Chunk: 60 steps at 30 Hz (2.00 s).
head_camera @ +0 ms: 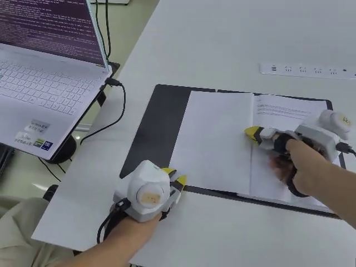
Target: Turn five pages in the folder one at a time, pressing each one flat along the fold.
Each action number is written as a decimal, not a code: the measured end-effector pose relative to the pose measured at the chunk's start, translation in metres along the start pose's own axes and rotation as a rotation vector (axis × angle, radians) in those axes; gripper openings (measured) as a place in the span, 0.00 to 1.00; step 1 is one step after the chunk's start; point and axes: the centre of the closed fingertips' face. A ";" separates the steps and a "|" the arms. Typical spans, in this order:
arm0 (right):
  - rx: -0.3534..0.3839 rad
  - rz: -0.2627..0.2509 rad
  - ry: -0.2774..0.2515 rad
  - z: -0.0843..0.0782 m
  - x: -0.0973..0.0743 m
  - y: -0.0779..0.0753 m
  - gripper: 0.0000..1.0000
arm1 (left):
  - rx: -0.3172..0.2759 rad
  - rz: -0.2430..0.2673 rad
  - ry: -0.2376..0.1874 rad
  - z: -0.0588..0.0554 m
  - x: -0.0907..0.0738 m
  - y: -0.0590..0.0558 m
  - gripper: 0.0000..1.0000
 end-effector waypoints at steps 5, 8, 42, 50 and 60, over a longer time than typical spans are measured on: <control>0.029 -0.004 -0.017 0.016 0.010 0.002 0.00 | 0.002 0.001 -0.001 0.000 0.000 0.000 0.13; 0.035 -0.007 -0.019 0.022 0.016 0.004 0.00 | 0.002 0.002 -0.001 0.000 0.000 0.000 0.13; 0.217 -0.001 -0.233 0.097 0.067 0.008 0.00 | 0.021 0.011 -0.027 0.000 0.000 -0.004 0.09; 0.221 -0.015 -0.186 0.087 0.062 0.006 0.00 | 0.020 0.009 -0.026 0.001 -0.001 -0.005 0.09; 0.252 -0.006 -0.101 0.063 0.048 0.003 0.00 | 0.016 0.009 -0.023 0.001 -0.001 -0.005 0.09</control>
Point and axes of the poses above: the centre of the closed fingertips' face, and the gripper's own axes: x roughly forward along the fingers, y roughly to its left, z roughly out of its top, and after that the axes turned 7 degrees about x, right-handed
